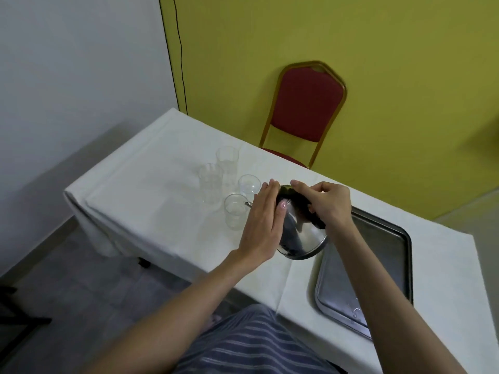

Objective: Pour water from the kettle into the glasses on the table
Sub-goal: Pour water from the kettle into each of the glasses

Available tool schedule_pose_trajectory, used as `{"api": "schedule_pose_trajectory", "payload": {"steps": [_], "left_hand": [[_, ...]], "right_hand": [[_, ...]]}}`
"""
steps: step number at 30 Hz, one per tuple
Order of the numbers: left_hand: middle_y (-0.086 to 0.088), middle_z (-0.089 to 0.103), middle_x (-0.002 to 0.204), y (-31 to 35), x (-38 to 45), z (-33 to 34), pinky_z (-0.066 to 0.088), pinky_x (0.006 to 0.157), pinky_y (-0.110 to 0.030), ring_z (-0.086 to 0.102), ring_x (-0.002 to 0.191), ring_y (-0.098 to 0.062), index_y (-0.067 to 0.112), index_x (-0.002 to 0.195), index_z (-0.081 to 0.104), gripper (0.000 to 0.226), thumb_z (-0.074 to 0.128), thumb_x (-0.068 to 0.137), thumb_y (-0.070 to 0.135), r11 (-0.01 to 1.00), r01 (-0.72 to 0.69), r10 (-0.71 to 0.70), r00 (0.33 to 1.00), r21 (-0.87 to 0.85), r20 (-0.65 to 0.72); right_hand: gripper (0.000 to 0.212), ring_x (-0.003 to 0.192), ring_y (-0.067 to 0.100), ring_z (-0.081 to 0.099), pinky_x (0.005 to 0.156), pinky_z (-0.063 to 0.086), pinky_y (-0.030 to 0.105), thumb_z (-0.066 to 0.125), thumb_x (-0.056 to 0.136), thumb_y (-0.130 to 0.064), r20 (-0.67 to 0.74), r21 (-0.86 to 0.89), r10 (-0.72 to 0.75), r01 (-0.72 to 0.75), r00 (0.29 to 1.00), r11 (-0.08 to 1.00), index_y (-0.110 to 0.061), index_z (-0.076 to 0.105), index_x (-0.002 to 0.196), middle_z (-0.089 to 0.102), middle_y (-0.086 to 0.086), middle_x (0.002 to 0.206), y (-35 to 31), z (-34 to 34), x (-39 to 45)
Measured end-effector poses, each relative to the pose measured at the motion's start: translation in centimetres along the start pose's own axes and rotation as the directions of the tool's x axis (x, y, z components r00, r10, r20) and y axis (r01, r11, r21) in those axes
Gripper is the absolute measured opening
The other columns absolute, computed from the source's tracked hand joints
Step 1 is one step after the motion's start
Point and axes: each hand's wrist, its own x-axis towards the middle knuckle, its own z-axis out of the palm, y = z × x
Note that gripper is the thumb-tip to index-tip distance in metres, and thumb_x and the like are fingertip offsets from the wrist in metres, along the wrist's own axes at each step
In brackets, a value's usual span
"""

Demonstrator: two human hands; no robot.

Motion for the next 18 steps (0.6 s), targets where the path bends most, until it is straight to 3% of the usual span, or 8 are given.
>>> {"api": "schedule_pose_trajectory", "payload": {"steps": [5,8,12,18], "left_hand": [[0.006,0.013,0.161,-0.3,-0.5,-0.8,0.012,0.121,-0.034,0.001,0.148,-0.006,0.022,0.153,0.013,0.056,0.024,0.102,0.043,0.993,0.091,-0.093,0.996,-0.074,-0.016],[0.007,0.013,0.161,-0.4,-0.7,-1.0,0.009,0.117,-0.023,0.002,0.148,-0.005,0.022,0.153,0.013,0.059,0.022,0.1,0.046,0.983,0.132,-0.135,0.991,-0.125,-0.015],[0.007,0.014,0.161,-0.9,-0.4,-0.9,0.009,0.115,-0.018,0.004,0.148,-0.005,0.023,0.153,0.013,0.055,0.024,0.103,0.043,0.983,0.135,-0.138,0.99,-0.126,-0.017],[0.007,0.014,0.161,-1.3,0.0,-0.9,0.006,0.11,-0.01,0.004,0.147,-0.003,0.022,0.153,0.013,0.055,0.025,0.103,0.042,0.983,0.124,-0.13,0.991,-0.137,-0.035]], "right_hand": [[0.047,0.051,0.016,0.059,0.055,0.046,0.029,0.083,0.068,-0.061,0.015,-0.173,-0.075,0.077,0.997,0.982,-0.016,0.069,0.062,0.062,-0.004,0.049,-1.9,1.5,-0.9],[0.048,0.052,0.017,0.059,0.055,0.047,0.03,0.083,0.068,-0.061,0.012,-0.228,-0.102,0.102,0.995,0.968,-0.015,0.07,0.062,0.062,-0.003,0.051,-2.5,2.0,-1.1],[0.049,0.059,0.021,0.065,0.062,0.053,0.034,0.082,0.068,-0.063,0.001,-0.287,-0.122,0.117,0.993,0.951,-0.016,0.07,0.063,0.067,-0.002,0.056,-3.0,2.4,-1.2],[0.049,0.059,0.018,0.064,0.057,0.046,0.028,0.081,0.066,-0.066,-0.024,-0.32,-0.115,0.102,0.993,0.942,-0.018,0.068,0.062,0.065,-0.005,0.054,-3.7,2.8,-1.1]]}}
